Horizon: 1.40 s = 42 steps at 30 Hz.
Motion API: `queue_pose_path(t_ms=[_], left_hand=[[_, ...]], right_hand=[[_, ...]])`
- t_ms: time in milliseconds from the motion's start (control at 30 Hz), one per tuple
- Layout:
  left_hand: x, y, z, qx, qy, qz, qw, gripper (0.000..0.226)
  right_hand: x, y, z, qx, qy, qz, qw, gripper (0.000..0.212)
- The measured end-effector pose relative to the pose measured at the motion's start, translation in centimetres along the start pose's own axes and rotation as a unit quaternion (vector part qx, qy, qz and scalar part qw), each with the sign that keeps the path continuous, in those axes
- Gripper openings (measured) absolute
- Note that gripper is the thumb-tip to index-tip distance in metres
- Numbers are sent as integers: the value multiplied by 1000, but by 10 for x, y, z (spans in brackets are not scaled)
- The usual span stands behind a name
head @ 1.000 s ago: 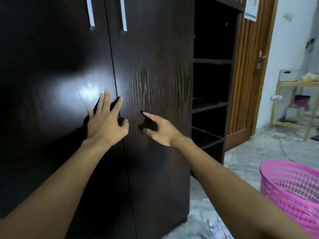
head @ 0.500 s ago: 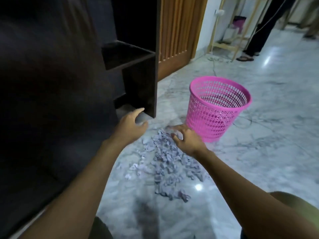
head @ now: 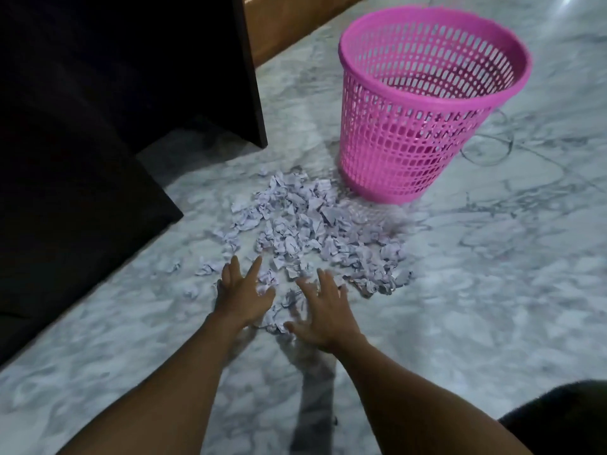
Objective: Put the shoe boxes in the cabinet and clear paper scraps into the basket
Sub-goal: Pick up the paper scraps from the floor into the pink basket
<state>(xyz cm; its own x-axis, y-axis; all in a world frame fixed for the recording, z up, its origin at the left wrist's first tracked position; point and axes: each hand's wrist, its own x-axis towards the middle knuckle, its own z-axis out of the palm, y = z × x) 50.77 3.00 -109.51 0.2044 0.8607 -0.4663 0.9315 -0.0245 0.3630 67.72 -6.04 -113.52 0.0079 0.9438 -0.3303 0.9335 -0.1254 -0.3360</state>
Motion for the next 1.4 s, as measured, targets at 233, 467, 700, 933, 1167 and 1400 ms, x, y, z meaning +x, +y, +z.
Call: queue_pose_path(t_ms=[233, 467, 700, 933, 1167, 1400], left_hand=[[20, -51, 46, 64, 99, 112, 987, 61], [27, -61, 69, 93, 91, 163, 978, 66], [28, -62, 78, 71, 141, 191, 969, 61], [32, -59, 75, 64, 238, 222, 943, 50], [45, -71, 65, 53, 260, 95, 960, 60], [46, -85, 73, 57, 253, 68, 963, 63]], right_hand=[[17, -10, 56, -40, 76, -20, 996, 95], [23, -12, 81, 52, 239, -48, 968, 41], [26, -14, 75, 53, 310, -101, 944, 63], [55, 0, 52, -59, 233, -159, 958, 93], [64, -9, 56, -4, 182, -164, 970, 58], [69, -17, 73, 27, 262, -165, 950, 36]])
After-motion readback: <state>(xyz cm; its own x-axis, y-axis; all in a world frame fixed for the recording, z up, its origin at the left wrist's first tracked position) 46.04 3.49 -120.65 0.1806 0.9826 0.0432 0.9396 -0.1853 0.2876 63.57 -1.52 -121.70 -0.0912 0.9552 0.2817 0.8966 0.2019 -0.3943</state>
